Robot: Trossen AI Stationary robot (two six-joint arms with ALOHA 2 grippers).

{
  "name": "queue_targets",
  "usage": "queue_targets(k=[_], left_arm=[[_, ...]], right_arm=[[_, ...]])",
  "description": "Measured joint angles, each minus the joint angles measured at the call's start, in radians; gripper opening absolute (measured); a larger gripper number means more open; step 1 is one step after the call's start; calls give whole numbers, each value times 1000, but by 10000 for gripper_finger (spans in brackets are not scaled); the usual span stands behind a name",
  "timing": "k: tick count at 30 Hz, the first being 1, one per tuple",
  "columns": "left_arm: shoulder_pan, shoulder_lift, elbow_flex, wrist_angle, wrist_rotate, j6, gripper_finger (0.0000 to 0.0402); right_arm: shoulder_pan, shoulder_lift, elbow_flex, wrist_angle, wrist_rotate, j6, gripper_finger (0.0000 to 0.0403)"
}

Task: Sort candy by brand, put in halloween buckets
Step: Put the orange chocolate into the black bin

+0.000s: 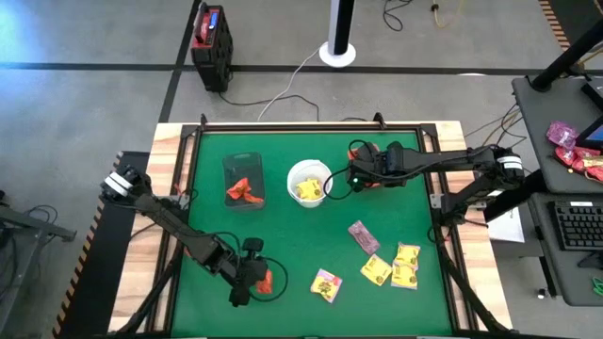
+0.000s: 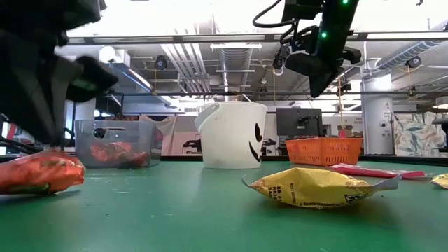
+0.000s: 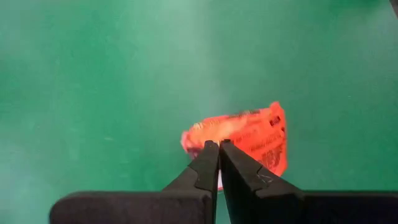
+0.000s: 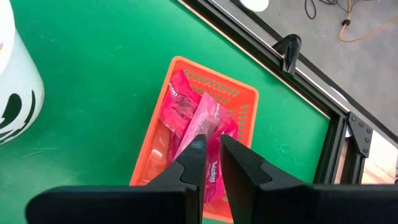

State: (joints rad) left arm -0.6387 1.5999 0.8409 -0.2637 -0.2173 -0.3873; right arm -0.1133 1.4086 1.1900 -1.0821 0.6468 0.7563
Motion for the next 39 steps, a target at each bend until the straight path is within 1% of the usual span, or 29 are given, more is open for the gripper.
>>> queue_targets(k=[5,8,11,14,18,22,24,27,29,31,33,37,39], left_arm=[[-2,-78,0,-69,-73,24,0],[-2,-99,0,-77,-36,2,0],[-2,-81,-1,-80,-30,-65,7],[-2,-50,-5,-62,-27,-84,33],[-2,-19,-14,16,4,-85,90],[1,-5,-52,86,43,-97,143],[2,-5,-77,129,45,-102,159],[7,-4,-105,168,46,-111,165],[10,-4,-118,194,45,-111,160],[10,-4,-133,209,45,-110,143],[10,-4,-143,223,44,-103,112],[12,-4,-148,225,44,-100,28],[12,-4,-148,228,44,-94,9]], right_arm=[[6,0,0,0,0,-3,41],[11,0,-1,1,0,-3,41],[16,0,-2,4,0,-3,41],[25,0,-4,19,-1,-10,41],[44,0,-6,23,-3,-12,41],[62,0,-6,25,-4,-11,41],[70,0,-6,26,-4,-9,41],[75,0,-6,30,-4,-7,41],[77,0,-7,41,-4,-8,41],[77,0,-7,51,-4,-8,41],[77,0,-7,51,-4,-8,41],[77,0,-7,52,-4,-8,41],[77,0,-7,52,-4,-8,41]])
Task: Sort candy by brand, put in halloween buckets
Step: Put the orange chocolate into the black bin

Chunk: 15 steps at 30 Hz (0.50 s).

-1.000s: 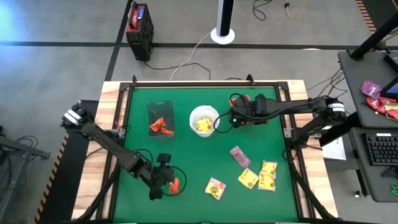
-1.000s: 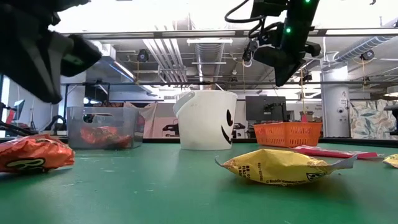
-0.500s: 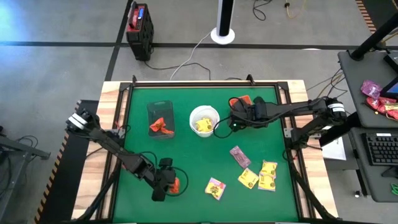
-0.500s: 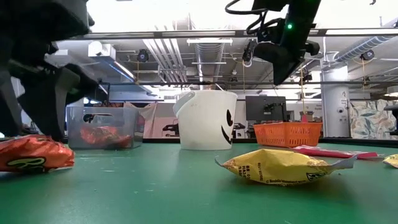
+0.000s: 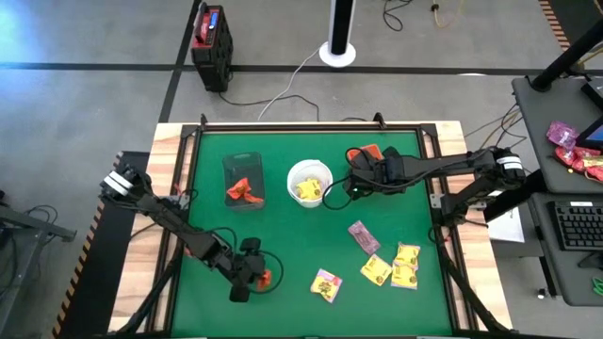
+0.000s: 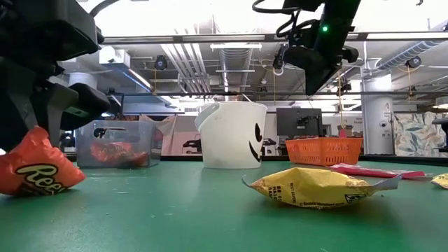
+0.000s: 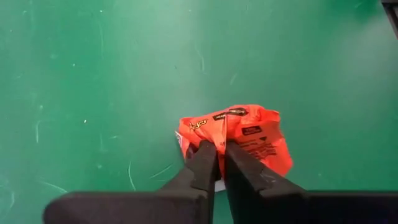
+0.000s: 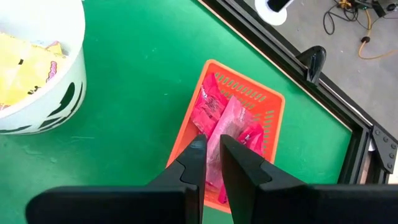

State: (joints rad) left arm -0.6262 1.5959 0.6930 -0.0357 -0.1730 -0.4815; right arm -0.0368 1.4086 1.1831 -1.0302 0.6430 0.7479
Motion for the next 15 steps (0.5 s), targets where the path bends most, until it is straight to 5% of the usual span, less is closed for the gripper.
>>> queue_targets(k=[6,15], left_arm=[[1,-36,46,-127,-6,53,3],[44,-187,328,-861,-315,73,0]], right_arm=[[0,0,0,0,0,0,41],[0,0,0,4,0,0,41]])
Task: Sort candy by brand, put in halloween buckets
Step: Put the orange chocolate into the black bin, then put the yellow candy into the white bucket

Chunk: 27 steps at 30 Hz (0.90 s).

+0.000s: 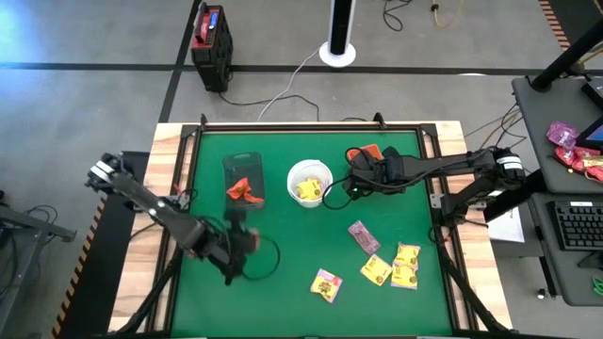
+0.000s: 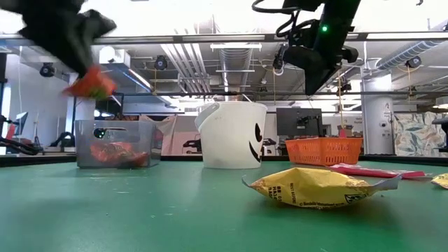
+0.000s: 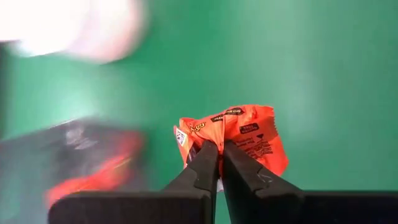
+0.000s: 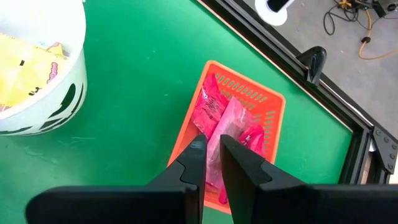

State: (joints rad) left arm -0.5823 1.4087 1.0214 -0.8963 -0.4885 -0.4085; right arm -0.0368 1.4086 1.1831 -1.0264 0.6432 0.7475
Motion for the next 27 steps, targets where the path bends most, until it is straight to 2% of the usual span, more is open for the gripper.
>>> queue_targets(k=[3,5,10,15,21,24,27], left_arm=[[83,-61,69,-228,-84,-41,0],[170,-99,83,-292,-105,-20,0],[428,-164,47,-227,-93,140,1],[634,-166,12,-222,62,267,37],[672,-165,-31,-190,69,332,104],[645,-174,-31,-167,75,305,126],[588,-197,-31,-99,89,250,134]], right_arm=[[0,0,0,18,0,0,41],[0,0,0,25,0,0,41],[0,0,0,40,-16,-11,41],[2,0,0,42,-39,-17,41],[2,0,0,41,-49,-28,41],[6,0,0,41,-61,-28,41],[20,0,-9,43,-142,-35,41]])
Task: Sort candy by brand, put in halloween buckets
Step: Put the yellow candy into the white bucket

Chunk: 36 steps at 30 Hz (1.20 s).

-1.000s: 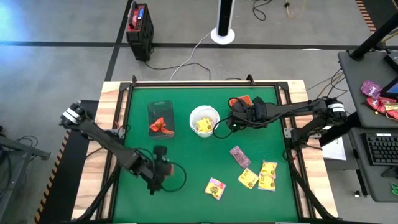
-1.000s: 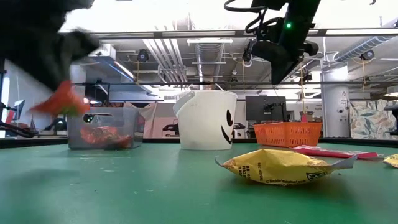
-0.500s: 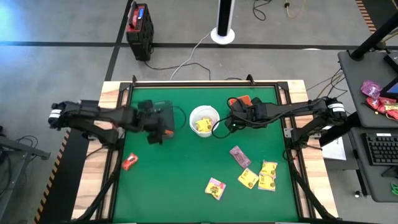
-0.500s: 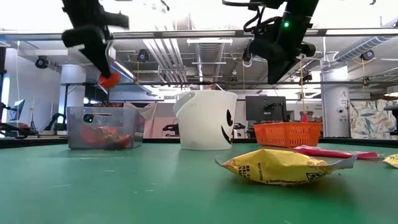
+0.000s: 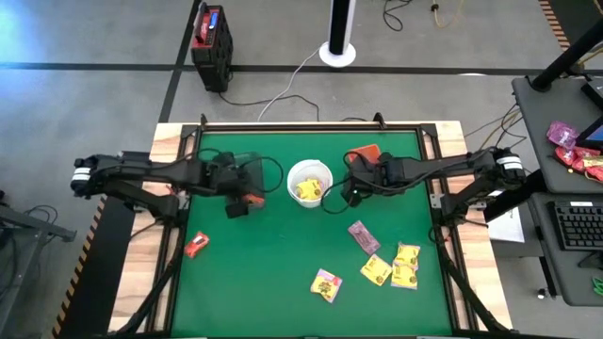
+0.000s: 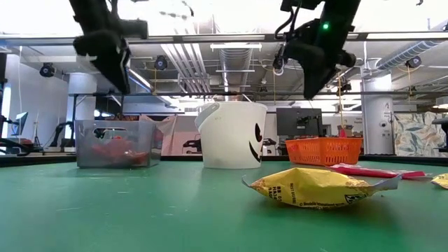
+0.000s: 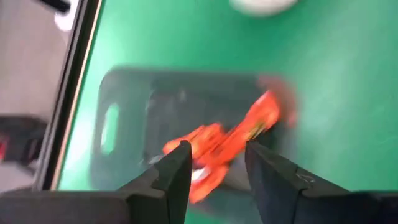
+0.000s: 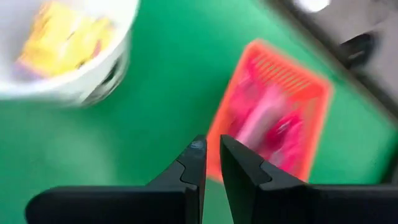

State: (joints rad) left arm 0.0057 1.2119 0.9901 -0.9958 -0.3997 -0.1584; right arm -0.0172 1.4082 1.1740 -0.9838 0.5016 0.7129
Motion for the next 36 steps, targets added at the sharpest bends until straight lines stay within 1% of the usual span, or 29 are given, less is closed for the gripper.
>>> queue_targets(k=[2,6,8,11,16,18,23,27,30,33,36], left_arm=[[-57,-15,-2,58,-1,-19,134],[-189,-39,-19,215,0,-24,128],[-252,-49,-30,287,-8,-18,126],[-336,-61,-53,360,-66,-17,123],[-443,-68,-69,381,-201,-43,120],[-473,-68,-70,386,-237,-45,120],[-500,-68,-70,390,-246,-69,120],[-501,-68,-70,392,-247,-78,120],[-501,-68,-70,401,-247,-67,120],[-501,-68,-70,418,-248,-61,120],[-501,-68,-70,420,-248,-61,120]], right_arm=[[17,0,-8,4,-91,2,41],[65,0,-36,7,-271,72,41],[97,0,-55,11,-328,97,41],[152,0,-94,31,-396,153,41],[255,15,-127,36,-419,274,41],[297,16,-131,41,-438,319,41],[409,16,-133,101,-526,401,41],[485,16,-138,108,-540,496,45],[524,16,-151,110,-552,557,66],[542,21,-182,155,-548,596,101],[549,51,-205,222,-535,598,137]])
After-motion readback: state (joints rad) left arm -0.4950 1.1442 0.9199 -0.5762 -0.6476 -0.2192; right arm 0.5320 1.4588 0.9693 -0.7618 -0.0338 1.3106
